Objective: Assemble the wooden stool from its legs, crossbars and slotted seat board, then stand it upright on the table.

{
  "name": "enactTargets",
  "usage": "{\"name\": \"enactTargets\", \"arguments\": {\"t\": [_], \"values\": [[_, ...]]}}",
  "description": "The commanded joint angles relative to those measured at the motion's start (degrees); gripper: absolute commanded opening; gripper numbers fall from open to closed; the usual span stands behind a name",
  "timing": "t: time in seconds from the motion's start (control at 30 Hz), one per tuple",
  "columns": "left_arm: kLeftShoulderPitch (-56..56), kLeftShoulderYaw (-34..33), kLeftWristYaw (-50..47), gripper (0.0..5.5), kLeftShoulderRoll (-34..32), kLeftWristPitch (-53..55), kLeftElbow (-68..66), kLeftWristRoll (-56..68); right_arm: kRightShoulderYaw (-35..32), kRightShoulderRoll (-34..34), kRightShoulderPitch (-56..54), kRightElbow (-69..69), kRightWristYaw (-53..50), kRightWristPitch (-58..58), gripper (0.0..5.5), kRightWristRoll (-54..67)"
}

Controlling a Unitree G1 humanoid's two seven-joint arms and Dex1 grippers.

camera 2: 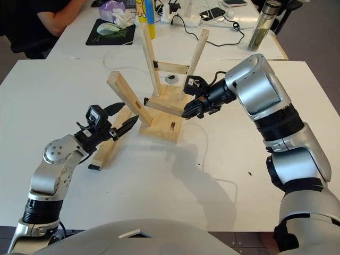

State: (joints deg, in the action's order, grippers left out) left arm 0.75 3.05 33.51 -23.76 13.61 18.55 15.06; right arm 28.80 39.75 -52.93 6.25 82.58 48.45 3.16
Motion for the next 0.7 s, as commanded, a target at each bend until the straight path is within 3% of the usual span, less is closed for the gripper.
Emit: {"name": "enactTargets", "arguments": {"t": [0.03,0.7], "values": [[0.1,1.5,-1.6,3.07,1.5,-0.2,0.7,-1.2,2.0,-1.2,-2.3,2.6,0.6,-2.3,0.43,-0.7],[-1.3,3.5,-3.7,3.07,4.1,-0.2,0.6,-2.2,4.1,-4.1,-4.8,8.8,0.9,-9.8,0.43,-4.7]]}}
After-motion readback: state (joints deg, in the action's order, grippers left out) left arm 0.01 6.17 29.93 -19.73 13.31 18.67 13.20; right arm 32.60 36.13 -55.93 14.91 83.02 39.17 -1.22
